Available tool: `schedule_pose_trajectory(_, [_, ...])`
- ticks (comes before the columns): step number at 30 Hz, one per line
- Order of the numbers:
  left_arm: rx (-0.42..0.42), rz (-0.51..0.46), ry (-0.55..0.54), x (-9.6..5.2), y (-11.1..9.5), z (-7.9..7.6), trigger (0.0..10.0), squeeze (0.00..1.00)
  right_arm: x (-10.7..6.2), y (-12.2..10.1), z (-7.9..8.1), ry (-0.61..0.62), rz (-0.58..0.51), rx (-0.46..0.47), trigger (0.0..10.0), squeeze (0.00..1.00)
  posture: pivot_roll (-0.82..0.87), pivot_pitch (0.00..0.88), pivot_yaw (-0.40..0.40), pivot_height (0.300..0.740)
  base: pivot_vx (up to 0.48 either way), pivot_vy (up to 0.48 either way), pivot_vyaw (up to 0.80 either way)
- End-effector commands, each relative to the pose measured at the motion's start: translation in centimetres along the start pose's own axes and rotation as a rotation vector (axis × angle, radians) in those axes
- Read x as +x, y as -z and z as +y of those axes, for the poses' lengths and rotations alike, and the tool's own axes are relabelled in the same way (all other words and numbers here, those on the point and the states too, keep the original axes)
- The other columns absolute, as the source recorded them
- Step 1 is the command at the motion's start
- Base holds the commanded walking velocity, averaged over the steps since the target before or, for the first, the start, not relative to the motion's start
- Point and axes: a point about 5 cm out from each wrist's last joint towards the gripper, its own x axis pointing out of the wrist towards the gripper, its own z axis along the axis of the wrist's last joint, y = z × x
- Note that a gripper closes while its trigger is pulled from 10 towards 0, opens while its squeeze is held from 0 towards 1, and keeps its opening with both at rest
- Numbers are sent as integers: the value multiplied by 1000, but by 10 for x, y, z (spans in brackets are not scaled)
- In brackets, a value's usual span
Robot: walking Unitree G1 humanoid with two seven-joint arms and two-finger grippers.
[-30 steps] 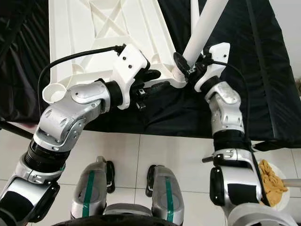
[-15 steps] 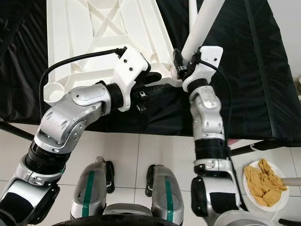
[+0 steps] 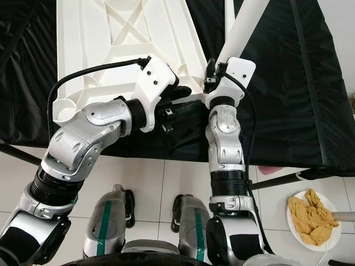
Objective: Building children table
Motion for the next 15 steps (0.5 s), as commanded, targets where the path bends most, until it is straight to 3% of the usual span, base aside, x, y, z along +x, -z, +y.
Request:
schedule_pose_trajectory(1, [3, 5, -5, 2, 0, 0, 10000, 0, -2, 3, -6, 38, 26, 17, 10000, 86, 52, 6, -50, 740, 0, 0, 0])
schedule_pose_trajectory(2, [4, 5, -5, 2, 0, 0, 10000, 0, -2, 3, -7, 48, 27, 13, 10000, 208, 52, 7, -53, 740, 0, 0, 0])
schedule_pose_trajectory(4, [4, 5, -5, 2, 0, 0, 10000, 0, -2, 3, -7, 48, 27, 13, 10000, 208, 52, 7, -53, 740, 0, 0, 0])
schedule_pose_trajectory(5, [3, 4, -7, 2, 0, 0, 10000, 0, -2, 2, -6, 32, 26, 19, 10000, 1000, 53, 7, -54, 740, 0, 0, 0])
schedule_pose_trajectory(15, [1, 2, -14, 2, 0, -1, 10000, 0, 2, 0, -11, -50, 25, 30, 10000, 1000, 60, 19, -63, 740, 0, 0, 0])
